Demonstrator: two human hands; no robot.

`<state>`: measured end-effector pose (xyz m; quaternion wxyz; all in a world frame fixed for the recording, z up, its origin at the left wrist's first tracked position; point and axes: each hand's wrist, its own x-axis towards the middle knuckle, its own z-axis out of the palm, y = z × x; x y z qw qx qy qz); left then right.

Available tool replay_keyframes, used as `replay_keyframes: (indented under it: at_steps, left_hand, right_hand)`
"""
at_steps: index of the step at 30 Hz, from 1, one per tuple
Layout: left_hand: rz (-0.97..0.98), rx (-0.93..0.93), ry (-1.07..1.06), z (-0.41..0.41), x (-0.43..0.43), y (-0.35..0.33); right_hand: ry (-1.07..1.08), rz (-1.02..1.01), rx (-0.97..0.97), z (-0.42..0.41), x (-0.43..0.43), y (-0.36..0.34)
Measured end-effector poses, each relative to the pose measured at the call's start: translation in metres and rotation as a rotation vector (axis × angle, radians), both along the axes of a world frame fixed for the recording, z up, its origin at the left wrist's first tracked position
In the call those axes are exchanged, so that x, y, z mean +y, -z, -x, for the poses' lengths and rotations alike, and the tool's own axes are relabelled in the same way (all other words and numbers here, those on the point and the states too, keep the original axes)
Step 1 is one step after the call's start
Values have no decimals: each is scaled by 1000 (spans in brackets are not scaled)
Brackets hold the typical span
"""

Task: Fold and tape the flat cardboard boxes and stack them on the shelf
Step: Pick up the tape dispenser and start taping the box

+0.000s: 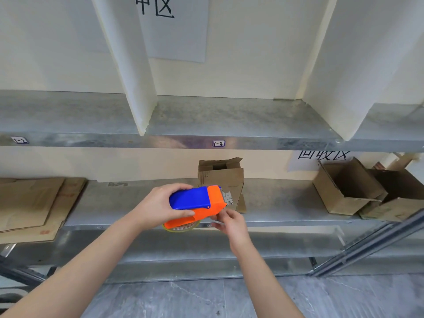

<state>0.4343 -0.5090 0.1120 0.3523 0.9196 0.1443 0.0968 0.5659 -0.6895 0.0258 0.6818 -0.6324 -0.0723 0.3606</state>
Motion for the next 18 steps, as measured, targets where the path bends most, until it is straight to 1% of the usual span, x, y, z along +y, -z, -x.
replay_keyframes:
  at_steps: [1, 2, 5, 7, 10, 14, 16, 18]
  left_hand:
    - [-4, -11, 5, 0, -1, 0]
    - [-8, -21, 8, 0, -2, -1]
    - [-27, -38, 29, 1, -1, -4]
    - [-44, -8, 53, 4, 1, -4]
    - [-64, 47, 82, 11, 5, 1]
    - [-81, 53, 78, 14, 8, 5]
    - [-127, 60, 75, 22, 15, 4]
    - [-178, 69, 28, 35, 32, 3]
  right_hand:
    - [46, 60, -44, -1, 2, 1]
    - [65, 78, -63, -1, 4, -1]
    - [23, 108, -60, -3, 2, -5]
    - [-5, 147, -77, -8, -2, -11]
    - [8, 228, -227, -17, -8, -22]
    - [24, 339, -488, -15, -7, -32]
    - [102, 359, -528, -23, -15, -36]
    - [182, 398, -500, -43, -33, -40]
